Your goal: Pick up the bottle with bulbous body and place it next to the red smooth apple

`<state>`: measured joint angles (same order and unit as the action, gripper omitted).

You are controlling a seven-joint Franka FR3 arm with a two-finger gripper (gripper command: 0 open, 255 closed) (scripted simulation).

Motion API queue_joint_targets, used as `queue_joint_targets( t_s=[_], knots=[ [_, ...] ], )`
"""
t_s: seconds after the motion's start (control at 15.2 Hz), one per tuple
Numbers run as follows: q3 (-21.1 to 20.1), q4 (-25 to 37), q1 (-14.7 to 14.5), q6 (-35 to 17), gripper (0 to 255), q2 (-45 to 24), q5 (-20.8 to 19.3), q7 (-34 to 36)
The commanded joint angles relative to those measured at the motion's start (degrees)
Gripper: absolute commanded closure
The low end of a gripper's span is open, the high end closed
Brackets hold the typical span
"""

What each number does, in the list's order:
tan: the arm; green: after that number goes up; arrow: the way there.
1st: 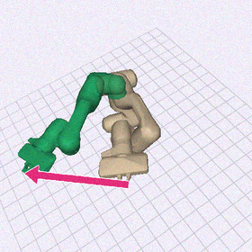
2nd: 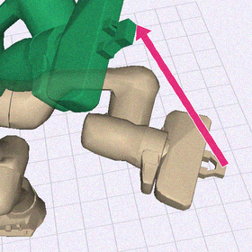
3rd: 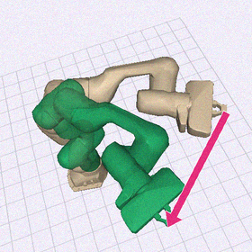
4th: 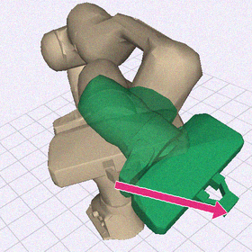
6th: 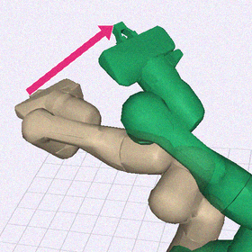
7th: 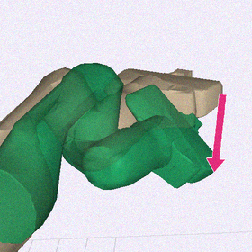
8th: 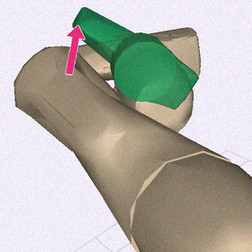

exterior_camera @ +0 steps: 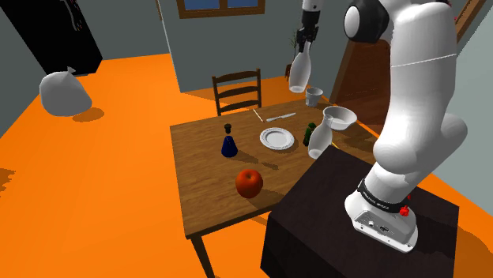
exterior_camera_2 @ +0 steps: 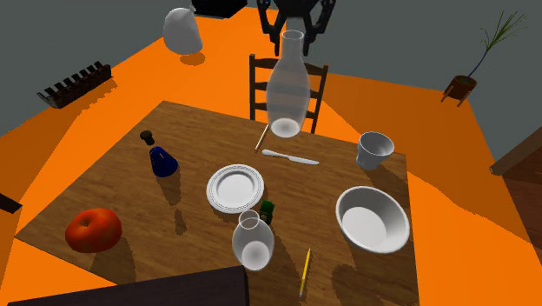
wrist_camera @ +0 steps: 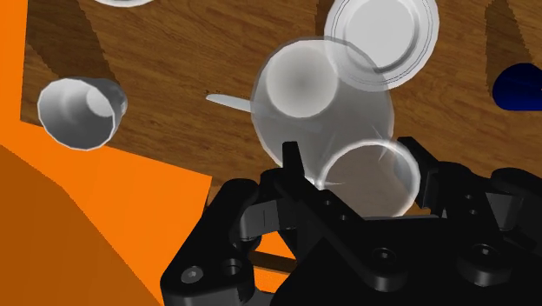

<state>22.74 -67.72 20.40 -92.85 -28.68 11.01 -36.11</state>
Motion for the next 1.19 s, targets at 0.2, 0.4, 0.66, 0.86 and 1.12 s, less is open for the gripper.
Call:
queue_joint_targets(
  t_s=[0.2,0.4,0.66,0.86,1.12],
  knots=[
    [-0.05,6.19,1.09,4.81,255,-1.34,0.41,0.14],
    [-0.13,10.48,1.9,7.9,255,-2.5,0.79,0.27],
    [-0.33,16.47,3.16,11.9,255,-4.43,1.42,0.48],
    [0.59,-0.71,-2.82,5.5,255,6.58,-2.09,2.26],
    [0.14,-15.85,-8.04,0.7,255,17.74,-6.31,6.29]
  ],
)
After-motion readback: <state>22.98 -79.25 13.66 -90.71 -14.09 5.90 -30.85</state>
